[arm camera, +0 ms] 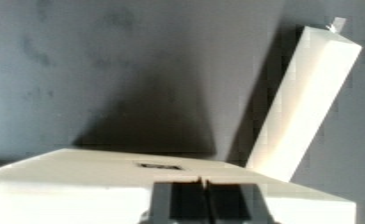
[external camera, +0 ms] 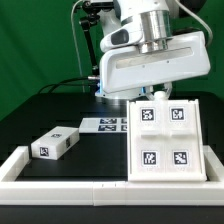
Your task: Assemble cabinet
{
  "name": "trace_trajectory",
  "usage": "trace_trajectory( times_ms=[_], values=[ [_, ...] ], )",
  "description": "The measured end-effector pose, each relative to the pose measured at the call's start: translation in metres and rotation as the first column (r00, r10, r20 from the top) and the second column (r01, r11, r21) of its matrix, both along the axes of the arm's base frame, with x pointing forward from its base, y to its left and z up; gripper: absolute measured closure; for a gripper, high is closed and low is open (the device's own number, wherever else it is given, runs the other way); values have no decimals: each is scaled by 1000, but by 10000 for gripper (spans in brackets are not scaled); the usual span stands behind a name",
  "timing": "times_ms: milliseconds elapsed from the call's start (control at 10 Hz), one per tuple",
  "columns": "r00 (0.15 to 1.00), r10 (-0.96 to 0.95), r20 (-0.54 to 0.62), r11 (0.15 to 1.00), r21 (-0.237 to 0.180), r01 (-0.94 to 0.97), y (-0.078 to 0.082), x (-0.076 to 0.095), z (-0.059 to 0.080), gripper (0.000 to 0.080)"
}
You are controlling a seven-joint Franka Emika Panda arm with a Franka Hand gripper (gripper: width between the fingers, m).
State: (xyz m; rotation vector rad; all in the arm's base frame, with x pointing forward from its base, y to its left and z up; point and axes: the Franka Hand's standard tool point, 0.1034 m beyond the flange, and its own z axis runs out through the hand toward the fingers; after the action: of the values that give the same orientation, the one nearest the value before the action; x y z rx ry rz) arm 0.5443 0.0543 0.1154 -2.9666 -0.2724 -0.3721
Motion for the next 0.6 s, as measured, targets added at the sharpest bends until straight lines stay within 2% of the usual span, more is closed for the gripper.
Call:
trace_trajectory(
  times_ms=[400,600],
  values=[
    [1000,8,-6,1000,-3,-8,-1,-3,-2,796],
    [1000,15,-18,1000,-4,-15,-1,0,11,796]
  ],
)
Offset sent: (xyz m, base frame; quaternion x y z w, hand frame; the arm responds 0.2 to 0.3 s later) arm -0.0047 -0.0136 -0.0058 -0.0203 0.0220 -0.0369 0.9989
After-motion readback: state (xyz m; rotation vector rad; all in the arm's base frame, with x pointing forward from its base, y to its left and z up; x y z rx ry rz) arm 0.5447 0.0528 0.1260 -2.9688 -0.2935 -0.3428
